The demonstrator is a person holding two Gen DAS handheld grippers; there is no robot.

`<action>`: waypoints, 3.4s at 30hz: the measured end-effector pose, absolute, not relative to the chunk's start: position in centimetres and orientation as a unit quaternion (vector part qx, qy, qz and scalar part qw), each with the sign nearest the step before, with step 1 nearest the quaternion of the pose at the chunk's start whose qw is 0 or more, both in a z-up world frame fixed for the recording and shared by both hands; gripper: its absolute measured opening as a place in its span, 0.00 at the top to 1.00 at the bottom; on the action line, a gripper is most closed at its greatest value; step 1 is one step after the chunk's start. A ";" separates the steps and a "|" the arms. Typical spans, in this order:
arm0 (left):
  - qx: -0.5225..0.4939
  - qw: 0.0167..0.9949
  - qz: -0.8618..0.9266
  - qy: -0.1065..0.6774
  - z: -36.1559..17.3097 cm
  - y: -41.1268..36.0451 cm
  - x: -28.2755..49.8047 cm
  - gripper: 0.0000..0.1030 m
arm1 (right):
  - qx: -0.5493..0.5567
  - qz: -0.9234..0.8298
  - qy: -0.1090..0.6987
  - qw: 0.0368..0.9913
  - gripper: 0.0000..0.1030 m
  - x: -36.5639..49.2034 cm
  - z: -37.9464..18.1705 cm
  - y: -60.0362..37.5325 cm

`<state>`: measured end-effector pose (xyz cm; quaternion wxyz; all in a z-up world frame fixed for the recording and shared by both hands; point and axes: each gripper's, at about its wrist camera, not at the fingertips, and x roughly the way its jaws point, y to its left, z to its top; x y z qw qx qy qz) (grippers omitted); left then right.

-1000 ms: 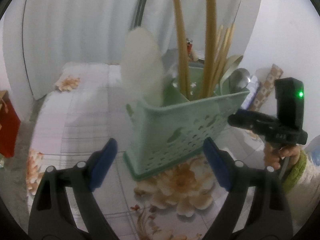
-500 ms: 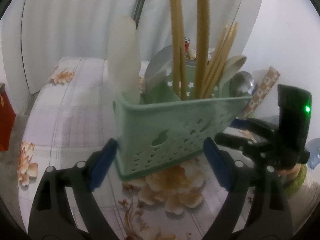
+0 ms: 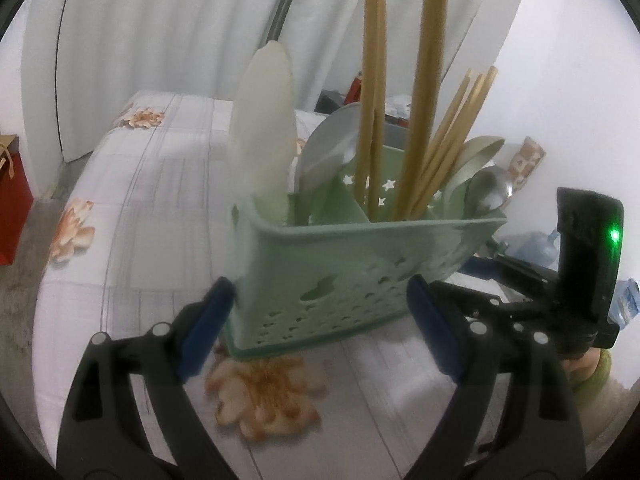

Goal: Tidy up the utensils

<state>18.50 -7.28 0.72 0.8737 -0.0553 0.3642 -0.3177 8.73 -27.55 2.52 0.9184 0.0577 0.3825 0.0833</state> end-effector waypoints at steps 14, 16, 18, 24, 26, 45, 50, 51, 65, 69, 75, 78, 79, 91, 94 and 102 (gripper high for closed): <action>0.047 0.932 -0.095 0.348 0.6 -5.8 10.0 0.15 | 0.036 -0.040 0.406 0.912 0.28 3.2 1.8 -24.4; 0.046 0.933 -0.062 0.350 0.3 -4.8 7.9 0.15 | -0.002 -0.059 0.399 0.915 0.27 1.6 1.6 -22.7; 0.034 0.934 -0.035 0.354 0.2 -4.0 6.4 0.15 | -0.023 -0.077 0.388 0.918 0.26 0.4 1.4 -21.3; 0.024 0.947 0.020 0.321 0.9 -2.4 3.5 0.15 | -0.029 -0.114 0.355 0.928 0.26 -0.7 1.6 -19.4; 0.028 0.948 0.030 0.316 1.3 -2.3 3.6 0.15 | -0.028 -0.119 0.346 0.930 0.26 -0.7 2.0 -19.2; 0.024 0.950 0.059 0.306 1.5 -0.9 3.8 0.15 | -0.013 -0.151 0.330 0.932 0.26 -1.1 3.2 -19.8; 0.023 0.949 0.058 0.308 1.4 -0.9 3.7 0.15 | -0.011 -0.150 0.330 0.932 0.26 -1.3 3.2 -19.9; 0.024 0.950 0.059 0.307 1.5 -0.9 3.7 0.15 | -0.011 -0.150 0.329 0.932 0.26 -1.3 3.2 -19.9; 0.028 0.950 0.053 0.307 1.3 -1.3 3.7 0.14 | -0.008 -0.154 0.327 0.933 0.26 -1.4 3.3 -20.2; 0.027 0.950 0.053 0.308 1.3 -1.3 3.7 0.14 | -0.009 -0.154 0.327 0.932 0.26 -1.4 3.2 -20.2; 0.026 0.950 0.052 0.308 1.3 -1.2 3.6 0.14 | -0.011 -0.155 0.327 0.932 0.26 -1.4 3.1 -20.1; 0.027 0.950 0.052 0.308 1.3 -1.2 3.6 0.14 | -0.012 -0.156 0.327 0.932 0.26 -1.4 3.1 -20.1; 0.026 0.950 0.052 0.308 1.3 -1.2 3.6 0.14 | -0.012 -0.156 0.327 0.932 0.26 -1.5 3.1 -20.1; 0.027 0.950 0.052 0.308 1.3 -1.1 3.6 0.14 | -0.013 -0.156 0.327 0.932 0.26 -1.5 3.1 -20.1; 0.026 0.950 0.052 0.307 1.3 -1.1 3.6 0.14 | -0.013 -0.156 0.327 0.932 0.26 -1.5 3.1 -20.0; 0.026 0.950 0.052 0.307 1.4 -1.0 3.6 0.14 | -0.013 -0.157 0.325 0.933 0.26 -1.4 3.2 -20.1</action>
